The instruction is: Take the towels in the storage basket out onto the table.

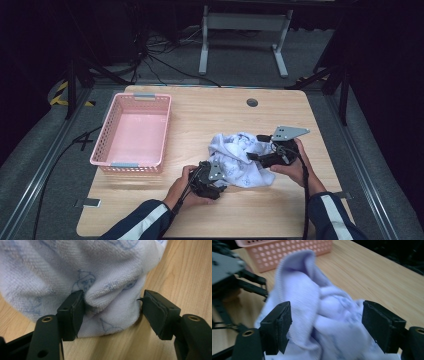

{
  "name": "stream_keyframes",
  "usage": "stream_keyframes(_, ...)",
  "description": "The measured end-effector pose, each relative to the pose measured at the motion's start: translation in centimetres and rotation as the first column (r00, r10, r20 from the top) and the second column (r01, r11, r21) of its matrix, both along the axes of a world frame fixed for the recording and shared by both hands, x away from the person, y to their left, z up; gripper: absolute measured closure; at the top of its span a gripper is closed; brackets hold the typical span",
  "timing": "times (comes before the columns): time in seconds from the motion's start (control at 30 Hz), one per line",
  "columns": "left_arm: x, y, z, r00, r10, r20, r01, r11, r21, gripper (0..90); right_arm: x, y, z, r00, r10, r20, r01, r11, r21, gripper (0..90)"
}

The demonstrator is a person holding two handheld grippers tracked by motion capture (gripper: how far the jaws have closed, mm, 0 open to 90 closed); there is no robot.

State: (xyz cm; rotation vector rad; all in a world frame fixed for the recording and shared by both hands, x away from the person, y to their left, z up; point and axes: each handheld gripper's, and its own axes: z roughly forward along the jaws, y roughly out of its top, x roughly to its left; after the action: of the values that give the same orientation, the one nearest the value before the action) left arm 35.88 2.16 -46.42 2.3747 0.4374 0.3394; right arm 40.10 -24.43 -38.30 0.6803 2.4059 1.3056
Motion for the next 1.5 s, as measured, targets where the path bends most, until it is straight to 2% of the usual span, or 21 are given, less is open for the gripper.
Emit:
stream_keyframes(0.03,0.0,0.0,0.0,1.0,0.0,0.0,0.0,1.0,0.0,42.3,0.0,0.0,0.0,1.0,0.0,0.0,0.0,1.0,0.0,25.1)
stream_keyframes(0.07,0.1,0.1,-0.1,0.9997,0.001,-0.023,-0.001,0.9999,-0.012,42.3,-0.4,0.7,0.3,0.9992,0.035,0.021,-0.034,0.999,-0.012,25.8)
stream_keyframes(0.17,0.2,0.4,0.0,0.9996,0.018,-0.021,-0.018,0.9998,-0.008,52.4,-1.9,1.8,1.1,0.9919,0.12,0.043,-0.12,0.993,0.012,31.3)
stream_keyframes(0.3,0.2,0.4,0.1,1.0,0.003,-0.001,-0.003,1.0,0.01,58.9,-2.5,3.6,0.5,0.9871,0.159,0.022,-0.157,0.985,-0.064,38.3)
stream_keyframes(0.4,0.2,0.4,0.2,0.9999,-0.002,0.012,0.001,0.9997,0.025,64.8,-1.8,4.4,-0.5,0.9909,0.135,0.004,-0.133,0.984,-0.116,45.9)
stream_keyframes(0.43,0.2,0.4,0.2,0.9996,-0.014,0.025,0.013,0.9992,0.039,67.8,-1.3,4.7,-1.3,0.9945,0.104,0.003,-0.103,0.984,-0.145,57.7)
stream_keyframes(0.5,0.1,0.5,0.2,0.9998,-0.006,0.02,0.005,0.9994,0.034,68.8,-1.0,4.7,-1.6,0.9962,0.087,-0.005,-0.087,0.985,-0.152,61.8)
stream_keyframes(0.6,0.0,1.0,0.6,0.9995,-0.031,0.011,0.03,0.9983,0.051,70.9,-0.2,4.1,-1.6,0.9989,0.046,0.011,-0.044,0.99,-0.131,85.9)
stream_keyframes(0.63,0.0,1.2,0.7,0.9991,-0.042,-0.005,0.043,0.9976,0.054,71.0,0.0,3.9,-1.4,0.9992,0.032,0.023,-0.029,0.992,-0.126,87.4)
stream_keyframes(0.8,-1.1,3.5,1.9,0.9987,-0.05,0.009,0.049,0.997,0.06,71.4,0.7,2.4,-0.2,0.994,-0.073,0.082,0.081,0.992,-0.099,88.0)
stream_keyframes(0.83,-1.5,4.3,2.3,0.9992,-0.04,0.006,0.039,0.9986,0.036,71.5,0.9,2.1,0.1,0.9906,-0.089,0.104,0.099,0.99,-0.097,88.0)
stream_keyframes(0.93,-2.4,6.0,3.1,0.9996,-0.017,0.022,0.017,0.9998,0.009,71.6,2.1,0.8,1.4,0.9885,-0.118,0.094,0.125,0.99,-0.07,88.0)
stream_keyframes(0.97,-2.7,6.6,3.4,0.9997,-0.005,0.024,0.006,0.9998,-0.017,71.3,2.3,0.7,1.6,0.992,-0.106,0.068,0.11,0.992,-0.057,88.0)
stream_keyframes(1.0,-3.2,8.0,4.0,0.9995,0.025,0.021,-0.023,0.9968,-0.077,71.5,2.6,0.7,1.8,0.9948,-0.09,0.046,0.093,0.994,-0.055,88.0)
stream_keyframes(1.1,-3.5,8.6,4.3,0.997,0.057,0.052,-0.052,0.9954,-0.08,71.0,2.6,1.3,2.1,0.9969,-0.063,0.048,0.066,0.996,-0.066,88.0)
stream_keyframes(1.17,-3.5,8.5,4.2,0.998,0.036,0.053,-0.034,0.9987,-0.039,71.9,2.3,2.2,2.4,0.9966,-0.049,0.066,0.053,0.996,-0.069,88.0)
stream_keyframes(1.2,-3.8,8.4,4.0,0.9977,0.03,0.061,-0.03,0.9996,-0.002,72.4,1.8,2.8,2.5,0.9995,-0.004,0.032,0.006,0.998,-0.055,88.0)
stream_keyframes(1.27,-4.3,8.8,4.0,0.9977,-0.003,0.067,0.0,0.9986,0.052,73.1,1.0,3.4,2.3,0.9994,0.015,0.03,-0.013,0.997,-0.08,87.7)
stream_keyframes(1.37,-4.7,9.9,4.1,0.9982,0.02,0.056,-0.023,0.9988,0.044,72.0,-1.2,3.7,1.3,0.9952,0.094,-0.028,-0.096,0.991,-0.095,85.5)
stream_keyframes(1.43,-4.9,11.4,4.1,0.995,0.082,0.057,-0.084,0.9962,0.023,70.7,-2.0,3.7,0.9,0.9913,0.119,-0.055,-0.124,0.988,-0.087,84.8)
stream_keyframes(1.5,-4.9,12.4,4.0,0.9864,0.159,0.042,-0.158,0.987,-0.029,60.1,-4.0,3.6,-0.4,0.9846,0.156,-0.078,-0.163,0.983,-0.088,80.7)
